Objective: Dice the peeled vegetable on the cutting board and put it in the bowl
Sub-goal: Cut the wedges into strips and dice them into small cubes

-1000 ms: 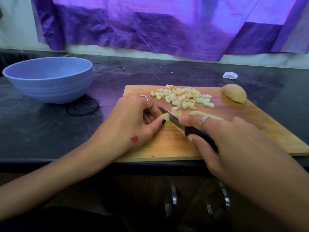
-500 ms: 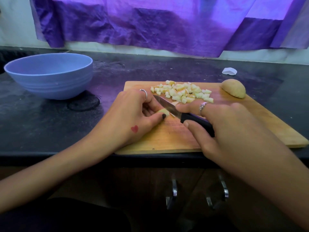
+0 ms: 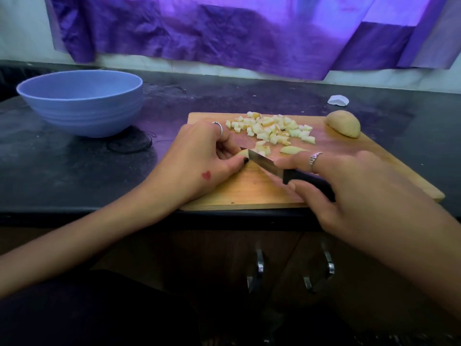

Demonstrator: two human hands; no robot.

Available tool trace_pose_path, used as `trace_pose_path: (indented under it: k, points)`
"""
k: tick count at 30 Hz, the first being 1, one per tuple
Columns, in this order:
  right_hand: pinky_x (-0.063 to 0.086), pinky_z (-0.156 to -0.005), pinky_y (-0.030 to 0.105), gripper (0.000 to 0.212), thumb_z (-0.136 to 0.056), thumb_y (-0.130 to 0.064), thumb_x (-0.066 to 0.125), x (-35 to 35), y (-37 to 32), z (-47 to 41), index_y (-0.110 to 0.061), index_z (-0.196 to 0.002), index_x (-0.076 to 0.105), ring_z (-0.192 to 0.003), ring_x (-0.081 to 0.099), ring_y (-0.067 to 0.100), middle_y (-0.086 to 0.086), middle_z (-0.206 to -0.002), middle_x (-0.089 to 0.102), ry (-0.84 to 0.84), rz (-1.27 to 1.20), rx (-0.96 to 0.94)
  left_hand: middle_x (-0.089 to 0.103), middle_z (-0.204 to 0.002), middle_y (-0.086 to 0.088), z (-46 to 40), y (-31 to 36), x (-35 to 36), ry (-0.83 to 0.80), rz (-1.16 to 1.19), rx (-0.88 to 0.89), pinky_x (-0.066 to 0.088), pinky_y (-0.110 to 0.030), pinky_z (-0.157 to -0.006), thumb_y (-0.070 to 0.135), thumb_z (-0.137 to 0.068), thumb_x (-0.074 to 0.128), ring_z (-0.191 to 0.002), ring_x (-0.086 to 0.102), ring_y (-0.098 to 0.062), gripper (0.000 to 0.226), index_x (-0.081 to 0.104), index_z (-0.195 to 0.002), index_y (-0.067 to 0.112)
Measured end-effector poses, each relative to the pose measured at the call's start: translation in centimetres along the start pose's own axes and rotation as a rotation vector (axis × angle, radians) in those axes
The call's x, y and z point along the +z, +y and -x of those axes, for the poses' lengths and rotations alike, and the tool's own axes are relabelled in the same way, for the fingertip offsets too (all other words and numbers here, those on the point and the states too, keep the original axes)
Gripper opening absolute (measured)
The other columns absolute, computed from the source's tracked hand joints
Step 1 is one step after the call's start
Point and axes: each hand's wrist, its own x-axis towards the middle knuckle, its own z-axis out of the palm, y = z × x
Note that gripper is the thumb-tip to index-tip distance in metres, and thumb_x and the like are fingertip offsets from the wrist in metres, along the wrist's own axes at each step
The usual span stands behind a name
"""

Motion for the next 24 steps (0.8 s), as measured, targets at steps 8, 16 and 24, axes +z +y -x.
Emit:
trace_pose_path:
  k: [8, 16, 24]
  points:
    - [0.042, -0.062, 0.035, 0.035, -0.092, -0.045, 0.042, 1.0, -1.4, 0.3, -0.039, -0.126, 0.043, -0.066, 0.046, 0.018, -0.009, -0.073, 0.052, 0.142, -0.122, -0.018, 0.069, -0.073, 0.012, 0.7, -0.2, -0.5, -0.003, 0.034, -0.042, 0.042, -0.002, -0.062, 0.021, -0.08, 0.072, -0.069, 0.061, 0.005, 0.005, 0.075, -0.083, 0.019]
    - [0.035, -0.056, 0.032, 0.024, -0.093, -0.044, 0.042, 0.8, -2.0, 0.2, -0.04, -0.117, 0.043, -0.065, 0.048, 0.021, -0.008, -0.067, 0.046, 0.138, -0.091, 0.001, 0.064, -0.064, 0.012, 0.4, -0.3, -0.2, 0.019, 0.002, -0.073, 0.041, -0.009, -0.055, 0.025, -0.078, 0.073, -0.063, 0.056, 0.003, 0.011, 0.071, -0.069, 0.018]
    - [0.039, -0.056, 0.031, 0.025, -0.096, -0.043, 0.037, 1.1, -2.6, -1.1, -0.039, -0.12, 0.042, -0.067, 0.047, 0.015, -0.01, -0.072, 0.043, 0.128, -0.045, 0.0, 0.058, -0.049, 0.018, 0.0, -0.4, -0.2, -0.037, 0.052, -0.106, 0.034, -0.006, -0.047, 0.022, -0.078, 0.073, -0.048, 0.052, 0.007, 0.017, 0.068, -0.062, 0.021]
